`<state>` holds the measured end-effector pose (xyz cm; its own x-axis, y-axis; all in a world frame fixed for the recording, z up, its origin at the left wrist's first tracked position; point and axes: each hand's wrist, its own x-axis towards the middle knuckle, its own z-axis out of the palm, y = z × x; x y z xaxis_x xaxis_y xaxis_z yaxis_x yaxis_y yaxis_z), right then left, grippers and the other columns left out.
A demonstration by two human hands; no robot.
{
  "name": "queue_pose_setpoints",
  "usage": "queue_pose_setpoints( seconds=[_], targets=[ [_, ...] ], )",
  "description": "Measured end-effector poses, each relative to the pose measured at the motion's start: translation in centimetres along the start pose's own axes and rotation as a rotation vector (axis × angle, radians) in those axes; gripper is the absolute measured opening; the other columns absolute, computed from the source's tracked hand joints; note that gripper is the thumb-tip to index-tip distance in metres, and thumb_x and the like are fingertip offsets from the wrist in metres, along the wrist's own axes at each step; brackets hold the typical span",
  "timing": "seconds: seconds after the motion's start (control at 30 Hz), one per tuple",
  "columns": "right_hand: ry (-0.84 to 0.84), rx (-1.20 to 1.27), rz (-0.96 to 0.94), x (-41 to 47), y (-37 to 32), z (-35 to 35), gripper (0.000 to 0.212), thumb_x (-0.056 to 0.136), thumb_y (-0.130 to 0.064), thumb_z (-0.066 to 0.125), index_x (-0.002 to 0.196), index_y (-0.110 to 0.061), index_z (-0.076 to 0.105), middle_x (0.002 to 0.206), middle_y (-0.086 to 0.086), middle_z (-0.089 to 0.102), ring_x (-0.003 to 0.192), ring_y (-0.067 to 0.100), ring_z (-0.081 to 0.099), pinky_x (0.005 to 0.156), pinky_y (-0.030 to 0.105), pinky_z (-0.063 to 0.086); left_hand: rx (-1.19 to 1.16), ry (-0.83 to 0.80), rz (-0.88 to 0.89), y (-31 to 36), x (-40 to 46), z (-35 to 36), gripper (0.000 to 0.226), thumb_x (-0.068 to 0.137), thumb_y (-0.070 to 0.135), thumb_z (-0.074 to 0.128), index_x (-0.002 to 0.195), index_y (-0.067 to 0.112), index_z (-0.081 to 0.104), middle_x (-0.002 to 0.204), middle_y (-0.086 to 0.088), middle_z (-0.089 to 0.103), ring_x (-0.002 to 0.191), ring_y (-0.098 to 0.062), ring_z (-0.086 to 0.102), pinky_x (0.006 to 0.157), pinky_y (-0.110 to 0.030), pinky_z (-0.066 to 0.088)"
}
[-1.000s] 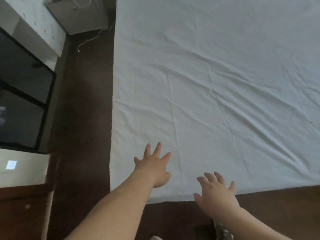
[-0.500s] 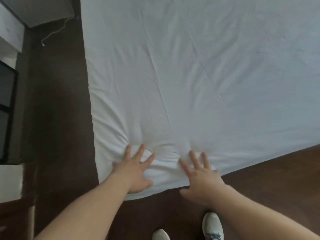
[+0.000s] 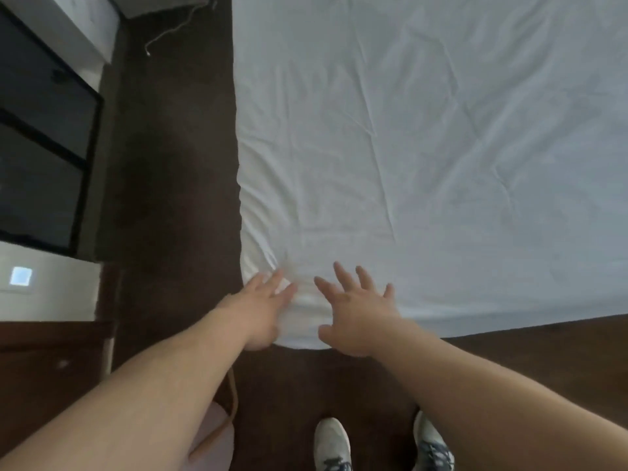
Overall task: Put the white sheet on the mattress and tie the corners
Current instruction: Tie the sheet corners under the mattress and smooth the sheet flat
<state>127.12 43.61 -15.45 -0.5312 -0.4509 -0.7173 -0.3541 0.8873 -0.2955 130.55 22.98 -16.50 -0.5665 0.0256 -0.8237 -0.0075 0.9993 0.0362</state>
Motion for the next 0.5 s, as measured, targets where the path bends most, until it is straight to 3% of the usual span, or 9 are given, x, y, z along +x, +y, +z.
queue_pose_setpoints(
  seconds=[0.07,0.13,0.2,0.27,0.3,0.33,0.4,0.47,0.5],
  targets=[
    [-0.188,-0.103,-0.043,-0.2,-2.1,3.3,0.098,0.087,-0.060,0.059,0.160,-0.041,-0.004,0.168,-0.012,-0.021,0.154,0.035,-0.021,0.117,0.074,0.004,-0.001,-0.054,0.006,-0.9,-1.4,3.3,0.097,0.096,0.019,0.054,0.161,0.043,-0.014,0.165,0.010,-0.035,0.154,-0.019,-0.028,0.125,-0.055,0.022],
    [-0.255,-0.147,-0.049,-0.8,-3.4,4.9,0.099,0.085,-0.058,0.062,0.162,-0.032,0.005,0.169,-0.008,-0.011,0.155,0.041,-0.011,0.116,0.072,0.018,0.003,-0.074,0.002,-0.8,-2.6,4.8,0.093,0.096,0.023,0.056,0.164,0.033,-0.007,0.168,0.007,-0.028,0.156,-0.019,-0.023,0.125,-0.051,0.025],
    [-0.232,-0.144,-0.056,-1.3,-4.2,3.8,0.074,0.089,-0.057,0.056,0.153,-0.026,0.038,0.164,0.001,0.021,0.147,0.040,0.021,0.109,0.059,0.039,0.004,-0.084,-0.017,-0.4,-3.8,4.0,0.072,0.096,0.026,0.054,0.162,0.019,0.025,0.171,-0.005,0.011,0.158,-0.026,0.013,0.119,-0.046,0.036],
    [-0.166,-0.050,-0.039,-1.5,-4.7,1.8,0.052,0.094,-0.050,0.050,0.138,-0.023,0.056,0.146,0.005,0.050,0.130,0.033,0.048,0.101,0.047,0.048,-0.025,-0.022,-0.104,-0.2,-5.3,1.7,0.034,0.096,0.025,0.050,0.124,0.015,0.067,0.125,-0.007,0.065,0.114,-0.027,0.063,0.090,-0.039,0.054],
    [-0.107,0.014,-0.019,-1.5,-4.6,1.1,0.047,0.095,-0.046,0.048,0.136,-0.024,0.057,0.141,0.005,0.056,0.126,0.031,0.052,0.101,0.044,0.049,0.006,0.016,-0.134,-0.3,-5.6,0.9,0.028,0.096,0.023,0.048,0.108,0.015,0.072,0.103,-0.004,0.068,0.094,-0.025,0.067,0.079,-0.036,0.054],
    [-0.028,0.042,-0.008,-1.4,-4.5,0.3,0.046,0.096,-0.043,0.047,0.137,-0.025,0.055,0.141,0.004,0.055,0.127,0.031,0.052,0.102,0.044,0.047,0.029,0.069,-0.155,-0.5,-5.9,-0.1,0.028,0.096,0.021,0.046,0.104,0.015,0.072,0.098,-0.003,0.068,0.087,-0.024,0.065,0.077,-0.036,0.053],
    [0.119,-0.030,-0.019,-0.7,-4.1,-0.5,0.055,0.095,-0.039,0.047,0.149,-0.030,0.039,0.158,0.003,0.036,0.145,0.032,0.033,0.114,0.052,0.034,0.041,0.202,-0.149,-1.6,-5.2,-0.5,0.035,0.095,0.022,0.046,0.126,0.016,0.063,0.129,-0.008,0.060,0.110,-0.028,0.058,0.092,-0.043,0.053],
    [0.120,-0.079,-0.006,0.0,-3.7,-0.1,0.073,0.095,-0.041,0.048,0.159,-0.038,0.014,0.170,-0.001,-0.002,0.156,0.033,-0.002,0.120,0.065,0.013,-0.003,0.246,-0.092,-2.4,-4.0,0.4,0.069,0.095,0.021,0.049,0.159,0.027,0.023,0.171,-0.004,0.004,0.154,-0.029,0.017,0.118,-0.055,0.034],
    [0.054,-0.093,-0.003,0.3,-3.6,0.8,0.081,0.095,-0.044,0.050,0.160,-0.040,0.003,0.169,-0.004,-0.016,0.156,0.033,-0.013,0.120,0.068,0.008,-0.026,0.187,-0.051,-2.4,-3.8,1.4,0.083,0.096,0.019,0.050,0.163,0.034,0.003,0.170,0.004,-0.021,0.159,-0.026,-0.004,0.124,-0.057,0.023]
  ],
)
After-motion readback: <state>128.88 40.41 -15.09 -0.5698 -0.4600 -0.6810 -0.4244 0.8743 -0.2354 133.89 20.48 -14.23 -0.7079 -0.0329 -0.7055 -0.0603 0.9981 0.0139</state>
